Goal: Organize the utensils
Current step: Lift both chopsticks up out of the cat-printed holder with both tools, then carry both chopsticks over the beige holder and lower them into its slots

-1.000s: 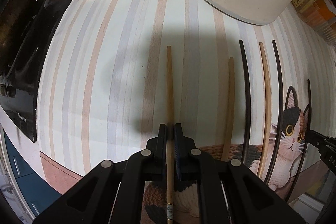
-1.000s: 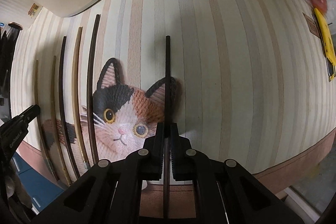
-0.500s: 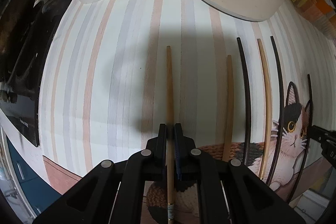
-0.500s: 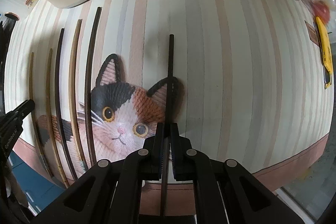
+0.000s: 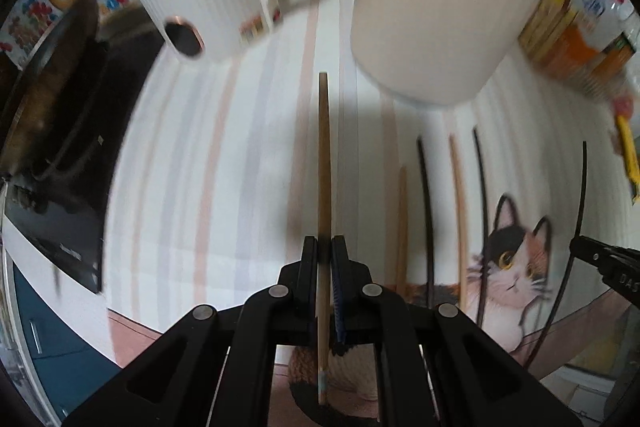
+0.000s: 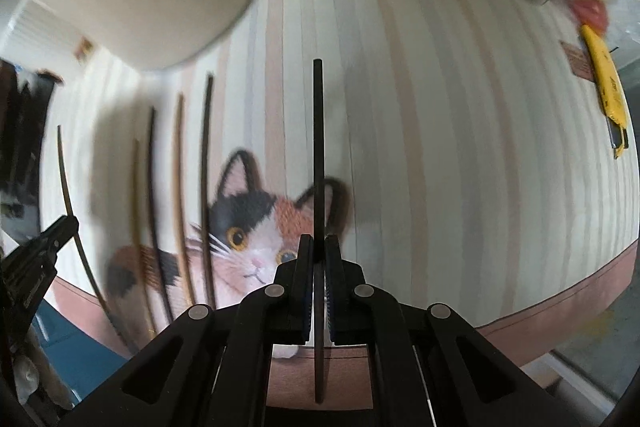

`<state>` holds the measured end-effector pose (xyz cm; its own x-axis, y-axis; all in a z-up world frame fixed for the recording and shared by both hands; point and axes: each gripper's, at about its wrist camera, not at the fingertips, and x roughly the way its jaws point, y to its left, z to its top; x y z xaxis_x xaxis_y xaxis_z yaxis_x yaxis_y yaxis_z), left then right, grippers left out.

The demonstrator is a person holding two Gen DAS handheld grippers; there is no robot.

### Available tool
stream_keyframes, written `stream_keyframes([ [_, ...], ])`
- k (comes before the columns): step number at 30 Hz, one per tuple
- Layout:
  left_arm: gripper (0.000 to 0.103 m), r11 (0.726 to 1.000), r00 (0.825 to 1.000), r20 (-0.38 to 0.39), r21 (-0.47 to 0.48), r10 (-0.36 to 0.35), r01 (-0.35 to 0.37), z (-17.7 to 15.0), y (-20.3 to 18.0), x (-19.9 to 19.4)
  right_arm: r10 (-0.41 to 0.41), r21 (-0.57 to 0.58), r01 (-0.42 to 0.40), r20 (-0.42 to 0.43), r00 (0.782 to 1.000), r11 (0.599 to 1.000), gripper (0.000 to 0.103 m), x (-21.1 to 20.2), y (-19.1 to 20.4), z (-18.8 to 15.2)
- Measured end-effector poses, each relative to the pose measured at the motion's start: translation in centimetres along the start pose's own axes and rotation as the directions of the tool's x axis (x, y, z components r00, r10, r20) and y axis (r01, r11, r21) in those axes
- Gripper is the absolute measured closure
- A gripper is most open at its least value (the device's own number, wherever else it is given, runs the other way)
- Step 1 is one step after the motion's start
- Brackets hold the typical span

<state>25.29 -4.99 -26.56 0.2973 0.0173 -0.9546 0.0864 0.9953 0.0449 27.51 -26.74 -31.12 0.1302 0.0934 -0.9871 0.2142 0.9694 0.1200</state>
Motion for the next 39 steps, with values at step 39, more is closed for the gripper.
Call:
stream_keyframes([
  [39, 0.099, 0.995, 0.934, 0.352, -0.055, -0.063, 0.088, 6.4, 2.2, -14.6, 0.126, -0.093, -0.098, 0.389, 0.913, 0.991, 0.098, -14.6, 3.1, 3.9],
])
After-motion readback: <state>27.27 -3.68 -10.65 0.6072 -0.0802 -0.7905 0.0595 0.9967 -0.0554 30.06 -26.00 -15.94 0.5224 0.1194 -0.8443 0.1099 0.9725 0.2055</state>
